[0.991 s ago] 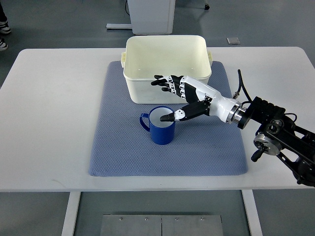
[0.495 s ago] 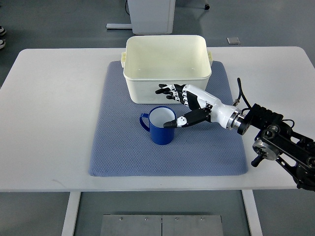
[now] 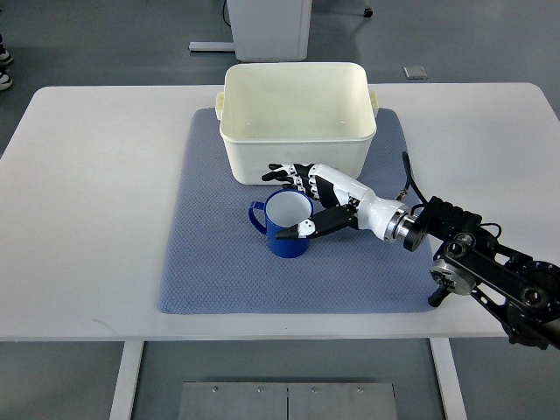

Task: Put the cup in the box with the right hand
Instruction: 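Hook the right hand's fingers into the blue mug's rim and grip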

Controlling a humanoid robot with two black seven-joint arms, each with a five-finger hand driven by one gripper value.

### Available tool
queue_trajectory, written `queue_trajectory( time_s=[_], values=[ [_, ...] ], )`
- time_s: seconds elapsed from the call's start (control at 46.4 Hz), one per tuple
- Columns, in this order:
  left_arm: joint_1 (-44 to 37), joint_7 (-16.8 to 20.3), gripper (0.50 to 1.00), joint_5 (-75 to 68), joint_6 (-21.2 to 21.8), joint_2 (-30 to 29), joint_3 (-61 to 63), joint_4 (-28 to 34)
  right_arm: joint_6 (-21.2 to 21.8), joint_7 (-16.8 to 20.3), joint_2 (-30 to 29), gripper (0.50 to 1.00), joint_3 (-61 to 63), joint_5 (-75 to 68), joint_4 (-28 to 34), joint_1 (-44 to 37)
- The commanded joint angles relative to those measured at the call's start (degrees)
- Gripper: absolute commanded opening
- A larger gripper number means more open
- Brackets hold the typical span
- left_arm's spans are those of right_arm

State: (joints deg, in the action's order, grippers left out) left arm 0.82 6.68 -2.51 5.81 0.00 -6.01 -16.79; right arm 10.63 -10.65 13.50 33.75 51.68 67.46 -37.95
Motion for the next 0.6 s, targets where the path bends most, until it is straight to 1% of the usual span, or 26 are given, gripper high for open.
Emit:
queue_trajectory(
  time_s=[0.0,0.366,0.582],
  values=[
    [-0.03,-0.01,1.0,0.05,-0.01,0.0,0.03,0.0,-0.26,-0.07,-0.14,0.998,0.09,-0.09,-1.1,-0.11],
    [0.06,-0.01,1.0,-0.04,-0.01,0.0,-0.05,0.0,-0.35,-0.42,-1.55,0.998,0.0,0.0,-3.83,-0.11],
    [0.06,-0.01,1.0,-0.04,-0.01,0.0,-0.05,0.0,-0.35,-0.42,-1.73,0.998,-0.09,0.0,-4.09,-0.11]
  ],
)
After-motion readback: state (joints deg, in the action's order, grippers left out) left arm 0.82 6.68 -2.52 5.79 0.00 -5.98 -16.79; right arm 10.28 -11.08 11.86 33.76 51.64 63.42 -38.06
